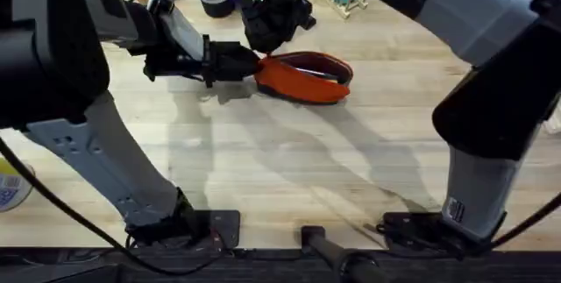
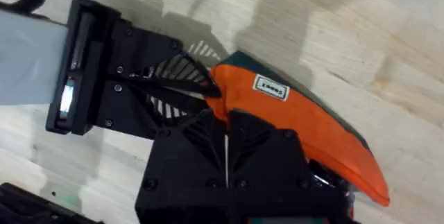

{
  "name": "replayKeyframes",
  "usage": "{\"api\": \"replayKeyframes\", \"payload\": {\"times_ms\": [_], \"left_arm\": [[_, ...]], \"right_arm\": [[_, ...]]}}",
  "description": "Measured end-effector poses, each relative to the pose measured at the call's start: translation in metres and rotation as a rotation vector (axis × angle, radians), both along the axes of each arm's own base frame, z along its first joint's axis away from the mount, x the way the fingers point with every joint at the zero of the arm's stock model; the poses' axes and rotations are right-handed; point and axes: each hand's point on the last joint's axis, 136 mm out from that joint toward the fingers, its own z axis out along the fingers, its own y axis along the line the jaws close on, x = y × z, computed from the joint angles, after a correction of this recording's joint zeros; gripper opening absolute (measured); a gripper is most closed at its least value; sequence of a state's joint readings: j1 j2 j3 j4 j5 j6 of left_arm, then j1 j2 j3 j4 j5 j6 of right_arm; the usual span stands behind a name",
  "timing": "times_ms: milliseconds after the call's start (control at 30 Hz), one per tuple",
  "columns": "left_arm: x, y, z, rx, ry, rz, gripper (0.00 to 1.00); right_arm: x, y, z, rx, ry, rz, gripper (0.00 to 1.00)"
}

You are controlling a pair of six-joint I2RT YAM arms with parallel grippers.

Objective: Unzip the bag, pick up the pens from the table one at a time and place them inside, then zip the bag closed.

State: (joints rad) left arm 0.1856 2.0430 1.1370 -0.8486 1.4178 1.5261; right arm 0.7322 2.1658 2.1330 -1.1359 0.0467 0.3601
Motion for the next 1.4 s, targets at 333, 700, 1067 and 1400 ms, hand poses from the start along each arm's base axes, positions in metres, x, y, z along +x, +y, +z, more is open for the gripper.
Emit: {"api": "replayKeyframes", "payload": {"times_ms": [333,700,1067,1400], "left_arm": [[0.0,0.0,0.0,0.0,0.0,0.0,0.043],[0.0,0.0,0.0,0.0,0.0,0.0,0.042],[0.0,0.0,0.0,0.001,0.0,0.0,0.042],[0.0,0.0,0.0,0.001,0.0,0.0,0.042]], "right_arm": [[-0.003,-0.016,-0.002,-0.031,0.042,-0.099,0.033],[-0.006,-0.032,-0.003,-0.099,0.044,-0.128,0.033],[-0.003,-0.035,-0.003,-0.099,0.041,-0.153,0.033],[-0.003,-0.039,-0.003,-0.1,0.053,-0.189,0.033]]}}
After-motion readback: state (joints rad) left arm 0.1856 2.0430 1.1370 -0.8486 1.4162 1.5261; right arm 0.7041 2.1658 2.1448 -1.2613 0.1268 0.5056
